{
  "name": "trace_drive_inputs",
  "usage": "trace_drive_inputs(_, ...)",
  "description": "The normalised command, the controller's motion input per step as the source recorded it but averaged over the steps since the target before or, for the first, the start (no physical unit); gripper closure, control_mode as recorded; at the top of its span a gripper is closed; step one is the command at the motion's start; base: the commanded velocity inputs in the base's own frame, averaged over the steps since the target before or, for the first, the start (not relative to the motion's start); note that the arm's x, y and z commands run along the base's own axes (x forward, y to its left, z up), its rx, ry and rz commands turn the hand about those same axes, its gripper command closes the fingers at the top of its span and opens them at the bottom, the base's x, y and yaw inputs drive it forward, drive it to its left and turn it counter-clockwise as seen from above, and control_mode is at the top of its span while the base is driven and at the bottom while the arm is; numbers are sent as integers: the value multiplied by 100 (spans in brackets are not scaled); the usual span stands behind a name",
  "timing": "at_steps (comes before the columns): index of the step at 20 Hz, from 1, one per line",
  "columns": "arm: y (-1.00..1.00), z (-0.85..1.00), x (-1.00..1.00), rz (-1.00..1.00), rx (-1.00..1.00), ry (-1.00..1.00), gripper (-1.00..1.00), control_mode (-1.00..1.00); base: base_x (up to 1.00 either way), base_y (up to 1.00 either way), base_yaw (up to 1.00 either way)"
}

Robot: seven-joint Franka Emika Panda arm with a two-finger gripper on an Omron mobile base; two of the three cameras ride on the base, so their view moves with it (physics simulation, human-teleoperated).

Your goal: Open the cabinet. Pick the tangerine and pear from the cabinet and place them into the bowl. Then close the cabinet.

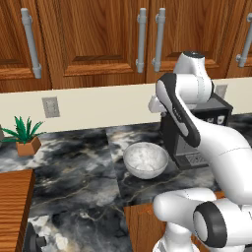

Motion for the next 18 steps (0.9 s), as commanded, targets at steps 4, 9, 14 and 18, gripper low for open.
trace_drive_inputs(4, 0, 0, -9, 0, 0, -12, -100, -100, 0, 0, 0)
trace_drive_inputs(9, 0, 6, -57, 0, 0, -39, -100, -100, 0, 0, 0)
trace_drive_inputs(14, 0, 8, -38, 0, 0, -31, -100, -100, 0, 0, 0)
trace_drive_inputs(18, 8, 31, -15, 0, -3, -30, -100, -100, 0, 0, 0)
